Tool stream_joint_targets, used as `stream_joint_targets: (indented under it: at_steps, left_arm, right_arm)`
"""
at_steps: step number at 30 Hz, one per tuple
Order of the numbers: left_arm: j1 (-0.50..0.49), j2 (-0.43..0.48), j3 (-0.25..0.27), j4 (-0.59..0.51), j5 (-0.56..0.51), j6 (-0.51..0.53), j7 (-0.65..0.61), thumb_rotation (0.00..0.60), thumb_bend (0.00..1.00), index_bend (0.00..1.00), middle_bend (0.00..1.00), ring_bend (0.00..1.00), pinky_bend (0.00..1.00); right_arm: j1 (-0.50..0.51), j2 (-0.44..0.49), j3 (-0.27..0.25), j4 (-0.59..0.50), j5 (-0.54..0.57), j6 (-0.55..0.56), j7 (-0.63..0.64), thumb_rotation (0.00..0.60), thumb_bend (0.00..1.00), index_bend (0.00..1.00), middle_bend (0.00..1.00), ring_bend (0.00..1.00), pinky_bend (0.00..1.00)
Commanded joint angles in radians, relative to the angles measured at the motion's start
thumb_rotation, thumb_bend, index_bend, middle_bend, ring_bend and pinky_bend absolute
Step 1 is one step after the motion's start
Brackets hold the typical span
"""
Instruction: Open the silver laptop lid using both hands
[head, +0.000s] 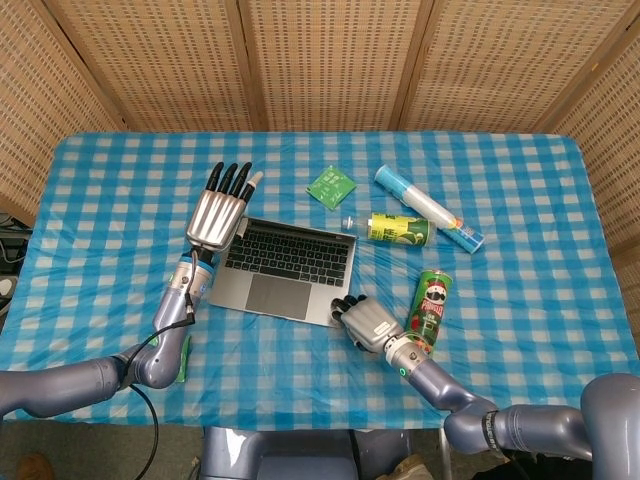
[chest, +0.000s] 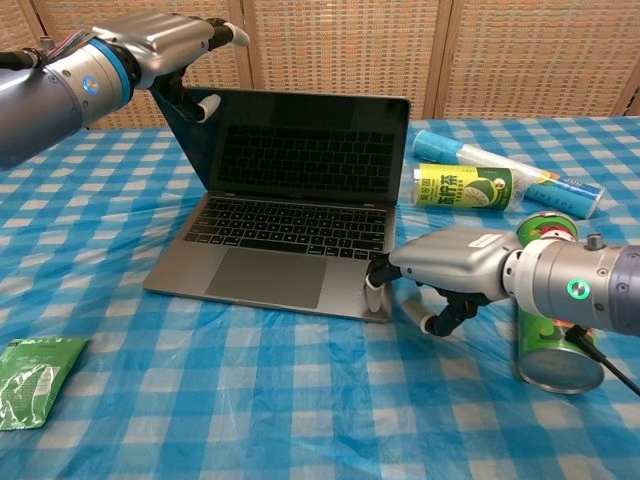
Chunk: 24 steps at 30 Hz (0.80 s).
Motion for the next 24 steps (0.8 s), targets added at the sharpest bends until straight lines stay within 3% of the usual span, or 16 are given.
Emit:
stream_joint_targets:
  at_steps: [1,24]
  left_arm:
    - [-0.017,0.007,-0.009,0.015,-0.024,-0.013,0.005,0.600,0.49,0.00,0.00,0.00,0.00]
    - [-0.106,0.022,-0.029,0.061,-0.147,-0.050,0.029,0.600,0.49,0.00,0.00,0.00,0.00]
  right_arm:
    - [0.007,-0.001,-0.001,-0.003,0.009,-0.006,-0.007,0.600,0.85,0.34,0.29,0.21,0.34]
    - [0.059,0.000,0.013,-0.022,0.069,0.002,-0.059,0.600,0.86,0.38,0.39,0.24,0.34]
